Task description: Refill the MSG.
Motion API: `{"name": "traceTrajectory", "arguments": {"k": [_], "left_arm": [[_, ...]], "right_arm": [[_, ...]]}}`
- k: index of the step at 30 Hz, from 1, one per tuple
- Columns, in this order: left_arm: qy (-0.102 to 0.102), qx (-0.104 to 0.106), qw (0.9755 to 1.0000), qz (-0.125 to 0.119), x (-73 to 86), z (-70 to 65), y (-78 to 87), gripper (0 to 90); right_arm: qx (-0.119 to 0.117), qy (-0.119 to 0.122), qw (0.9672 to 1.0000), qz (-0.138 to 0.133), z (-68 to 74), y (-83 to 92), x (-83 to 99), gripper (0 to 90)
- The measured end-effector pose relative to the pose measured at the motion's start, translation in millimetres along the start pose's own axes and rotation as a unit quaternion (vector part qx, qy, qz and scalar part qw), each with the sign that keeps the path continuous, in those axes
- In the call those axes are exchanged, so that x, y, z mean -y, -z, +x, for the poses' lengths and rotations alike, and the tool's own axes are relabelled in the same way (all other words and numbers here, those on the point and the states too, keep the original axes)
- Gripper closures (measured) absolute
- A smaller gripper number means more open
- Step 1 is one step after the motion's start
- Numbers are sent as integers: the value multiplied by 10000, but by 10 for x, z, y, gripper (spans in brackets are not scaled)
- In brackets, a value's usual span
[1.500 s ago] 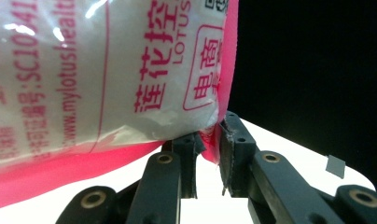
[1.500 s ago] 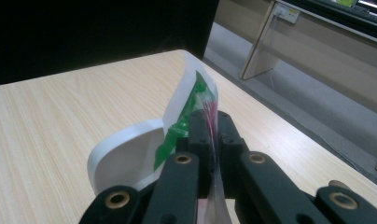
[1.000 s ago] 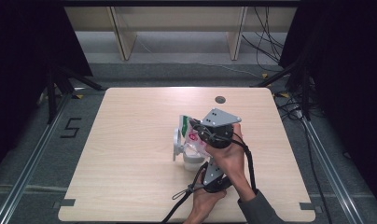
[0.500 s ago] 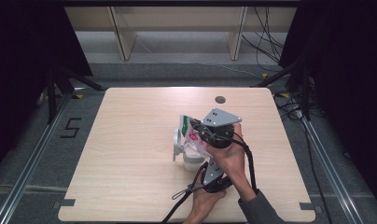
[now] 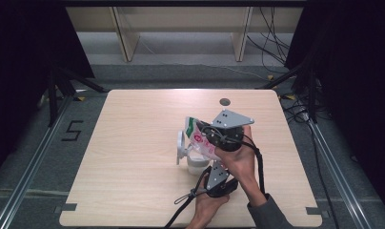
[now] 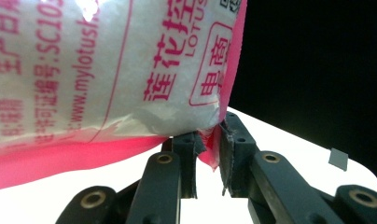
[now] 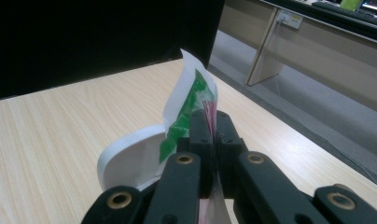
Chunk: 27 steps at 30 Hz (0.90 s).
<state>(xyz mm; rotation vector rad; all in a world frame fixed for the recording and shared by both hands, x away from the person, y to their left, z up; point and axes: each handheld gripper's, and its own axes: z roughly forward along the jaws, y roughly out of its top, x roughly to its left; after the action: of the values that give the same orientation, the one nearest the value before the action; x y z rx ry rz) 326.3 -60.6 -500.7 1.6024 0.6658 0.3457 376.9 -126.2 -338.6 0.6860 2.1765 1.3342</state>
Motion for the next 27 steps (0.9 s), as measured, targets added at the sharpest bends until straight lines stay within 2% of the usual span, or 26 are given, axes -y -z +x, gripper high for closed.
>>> {"name": "traceTrajectory", "arguments": {"k": [1,3,4,6,7,8,9,10,12,14,16,18,19,23,25,27], "left_arm": [[-3,3,10000,2,1,-1,2,776],[-5,7,10000,15,3,-2,4,777],[-17,5,10000,25,6,-3,5,777],[-45,42,10000,44,15,-5,15,777],[-67,16,10000,61,20,-5,21,777],[-89,-13,9999,94,27,-3,33,777],[-108,-42,9999,126,35,1,36,776],[-107,-45,9998,146,44,3,43,776],[-97,-52,9997,211,52,1,66,774],[-131,-10,9996,259,58,-8,83,772],[-208,-12,9993,314,68,-17,95,770],[-178,-27,9993,340,77,-21,105,768],[-183,-15,9991,373,79,-15,115,767],[-133,-12,9988,469,86,-1,131,755],[-123,36,9986,522,85,4,131,751],[-158,107,9981,579,85,16,135,740]], "right_arm": [[95,59,9999,-67,-4,1,0,895],[21,-33,10000,-14,3,13,0,896],[42,69,10000,-19,-14,22,-3,897],[-17,-31,10000,-3,-3,30,2,897],[27,-59,10000,-14,-7,50,5,898],[49,20,10000,-79,-14,50,8,899],[-62,-14,10000,3,-16,67,6,899],[25,47,10000,-57,-22,78,10,899],[-67,-59,10000,-43,-19,104,20,900],[-42,4,9999,-98,-28,136,32,900],[-117,-39,9999,-111,-19,179,46,900],[-50,94,9998,-194,-43,225,57,900],[-175,-98,9997,-125,-34,251,65,900],[-145,-205,9994,-232,-88,334,100,900],[-62,-141,9995,-281,-103,363,114,900],[-95,-218,9993,-275,-100,386,130,900]]}}
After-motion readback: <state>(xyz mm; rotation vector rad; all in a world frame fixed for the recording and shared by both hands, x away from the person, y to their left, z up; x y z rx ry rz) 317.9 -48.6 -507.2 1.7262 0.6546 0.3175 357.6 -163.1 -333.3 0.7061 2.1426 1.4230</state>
